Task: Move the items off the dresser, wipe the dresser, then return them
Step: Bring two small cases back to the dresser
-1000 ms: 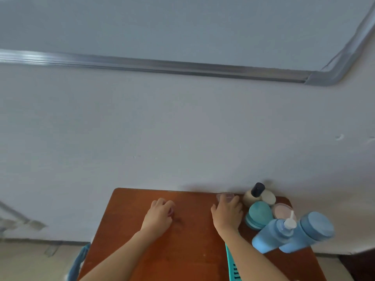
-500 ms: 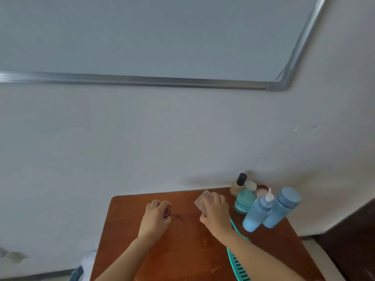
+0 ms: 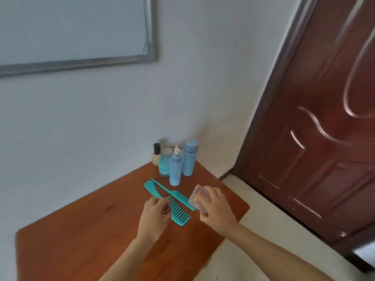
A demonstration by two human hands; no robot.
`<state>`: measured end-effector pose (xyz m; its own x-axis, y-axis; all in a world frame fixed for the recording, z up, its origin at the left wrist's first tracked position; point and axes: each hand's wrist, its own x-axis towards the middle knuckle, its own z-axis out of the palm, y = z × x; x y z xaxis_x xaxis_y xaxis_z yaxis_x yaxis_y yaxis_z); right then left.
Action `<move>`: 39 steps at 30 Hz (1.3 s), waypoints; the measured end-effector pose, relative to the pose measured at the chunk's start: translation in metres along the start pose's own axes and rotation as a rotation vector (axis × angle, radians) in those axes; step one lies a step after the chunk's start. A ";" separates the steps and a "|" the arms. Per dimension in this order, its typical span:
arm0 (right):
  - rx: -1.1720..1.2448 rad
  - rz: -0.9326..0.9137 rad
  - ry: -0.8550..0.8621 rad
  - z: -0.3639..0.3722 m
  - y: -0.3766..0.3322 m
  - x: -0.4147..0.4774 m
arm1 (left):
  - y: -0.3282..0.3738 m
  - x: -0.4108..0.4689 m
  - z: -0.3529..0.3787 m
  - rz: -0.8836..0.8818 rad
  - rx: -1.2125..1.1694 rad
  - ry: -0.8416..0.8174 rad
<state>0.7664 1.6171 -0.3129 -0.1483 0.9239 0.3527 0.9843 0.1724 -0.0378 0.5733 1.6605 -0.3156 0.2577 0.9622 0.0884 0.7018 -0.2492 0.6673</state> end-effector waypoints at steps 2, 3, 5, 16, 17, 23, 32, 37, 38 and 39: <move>-0.030 0.064 0.036 -0.014 0.026 -0.026 | 0.026 0.001 0.014 0.069 0.009 -0.062; -0.046 0.090 0.056 -0.020 0.039 -0.041 | 0.041 0.001 0.021 0.101 0.005 -0.076; -0.063 0.128 0.105 -0.033 0.068 -0.076 | 0.076 -0.003 0.040 0.182 0.001 -0.095; -0.312 0.526 0.321 -0.172 0.219 -0.346 | 0.312 -0.104 0.198 0.491 -0.130 -0.209; -0.339 0.562 0.335 -0.184 0.228 -0.372 | 0.332 -0.121 0.211 0.527 -0.155 -0.226; -0.445 0.756 0.413 -0.247 0.259 -0.507 | 0.439 -0.203 0.278 0.770 -0.203 -0.332; -0.554 1.008 0.479 -0.293 0.276 -0.654 | 0.551 -0.299 0.367 0.971 -0.237 -0.593; -0.614 1.095 0.460 -0.314 0.315 -0.710 | 0.609 -0.327 0.427 0.998 -0.280 -0.680; -0.612 1.126 0.440 -0.318 0.324 -0.719 | 0.620 -0.330 0.440 0.985 -0.294 -0.702; -0.610 1.152 0.425 -0.323 0.333 -0.728 | 0.632 -0.332 0.455 0.981 -0.302 -0.717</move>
<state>1.2332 0.8919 -0.2806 0.7065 0.2472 0.6631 0.4315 -0.8931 -0.1269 1.2334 1.1338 -0.2602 0.9548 0.0850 0.2849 -0.1464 -0.6996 0.6994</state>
